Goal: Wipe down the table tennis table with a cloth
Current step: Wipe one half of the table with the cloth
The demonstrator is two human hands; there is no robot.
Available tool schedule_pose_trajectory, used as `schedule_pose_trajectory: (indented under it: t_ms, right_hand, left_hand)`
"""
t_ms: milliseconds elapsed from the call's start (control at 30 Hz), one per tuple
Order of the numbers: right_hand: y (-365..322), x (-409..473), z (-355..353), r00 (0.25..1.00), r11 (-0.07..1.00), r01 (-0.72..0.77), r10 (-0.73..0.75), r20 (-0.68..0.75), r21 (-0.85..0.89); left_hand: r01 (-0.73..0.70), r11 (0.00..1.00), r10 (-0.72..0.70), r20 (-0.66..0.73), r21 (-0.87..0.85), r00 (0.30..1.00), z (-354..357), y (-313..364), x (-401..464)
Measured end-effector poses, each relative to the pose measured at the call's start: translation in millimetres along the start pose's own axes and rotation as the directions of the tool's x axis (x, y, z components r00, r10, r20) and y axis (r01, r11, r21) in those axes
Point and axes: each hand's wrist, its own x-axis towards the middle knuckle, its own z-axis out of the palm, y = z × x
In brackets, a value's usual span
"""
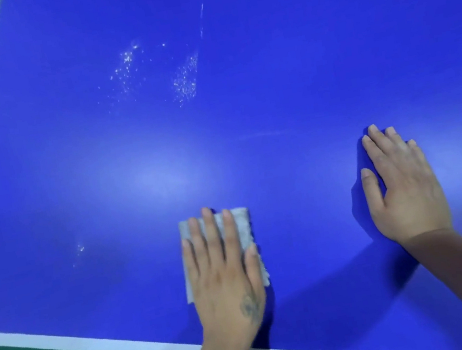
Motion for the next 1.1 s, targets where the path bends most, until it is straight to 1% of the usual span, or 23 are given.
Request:
schedule_pose_trajectory:
  t_ms: [100,200,300,333,400,467,533,633,700,767,833,900,1000,1100]
  right_hand:
    - [0.8,-0.6,0.0,1.000,1.000,-0.002,0.002,0.008,0.012]
    - [1.5,-1.0,0.5,1.000,1.000,0.003,-0.003,0.008,0.018]
    - [2.0,-0.1,0.9,1.000,0.999,0.006,-0.006,-0.004,0.036]
    - [2.1,-0.5,1.6,1.000,0.999,0.009,-0.009,-0.008,0.041]
    - [2.4,-1.2,2.1,1.000,0.999,0.012,-0.011,-0.017,0.046]
    - [1.6,-1.0,1.8,1.000,0.998,0.009,-0.008,-0.019,0.055]
    - [0.4,-0.6,1.3,1.000,0.998,0.006,-0.004,-0.021,0.060]
    - [0.1,-1.1,0.3,1.000,0.998,0.003,-0.003,-0.015,0.057]
    - [0.1,-0.5,-0.2,1.000,0.999,0.006,-0.006,-0.007,0.045]
    - [-1.1,0.2,0.7,1.000,0.999,0.006,-0.006,-0.003,0.033]
    - [-2.4,-0.2,2.5,1.000,1.000,-0.003,0.004,-0.010,0.018]
    - [-7.0,2.2,4.1,0.999,1.000,-0.025,0.025,-0.025,0.007]
    - [-27.5,20.8,7.4,0.996,0.997,-0.079,0.079,-0.041,0.022]
    - [-62.1,52.7,17.1,0.995,0.996,-0.084,0.086,-0.056,0.035]
  left_hand:
    - [-0.203,0.979,0.204,0.024,-0.027,0.979,2.8,34.8,10.2]
    - [-0.387,0.921,0.388,0.004,-0.038,0.922,5.2,68.8,57.3]
    - [-0.487,0.873,0.486,-0.037,-0.036,0.873,9.3,90.8,123.9]
    - [-0.493,0.870,0.491,-0.046,-0.028,0.870,10.1,92.6,146.6]
    - [-0.454,0.891,0.453,-0.064,0.006,0.889,7.8,87.8,187.3]
    - [-0.350,0.936,0.351,-0.065,0.015,0.934,1.3,71.4,215.8]
    - [-0.212,0.977,0.211,-0.054,0.002,0.976,-5.4,45.5,225.8]
    - [-0.047,0.999,0.048,-0.061,0.014,0.997,-11.6,0.6,199.1]
    - [0.008,1.000,-0.006,-0.062,0.027,0.998,-13.2,-23.9,165.9]
    - [0.031,0.999,-0.030,-0.043,0.044,0.999,-15.2,-40.4,131.3]
    - [0.011,0.998,-0.010,-0.015,0.063,1.000,-14.4,-46.4,99.4]
    - [-0.050,0.997,0.050,0.003,0.064,0.999,-13.1,-43.0,74.5]
    - [-0.170,0.984,0.168,0.035,0.045,0.985,-11.8,-30.8,57.6]
    - [-0.311,0.950,0.309,0.066,0.025,0.949,-12.5,-17.5,65.2]
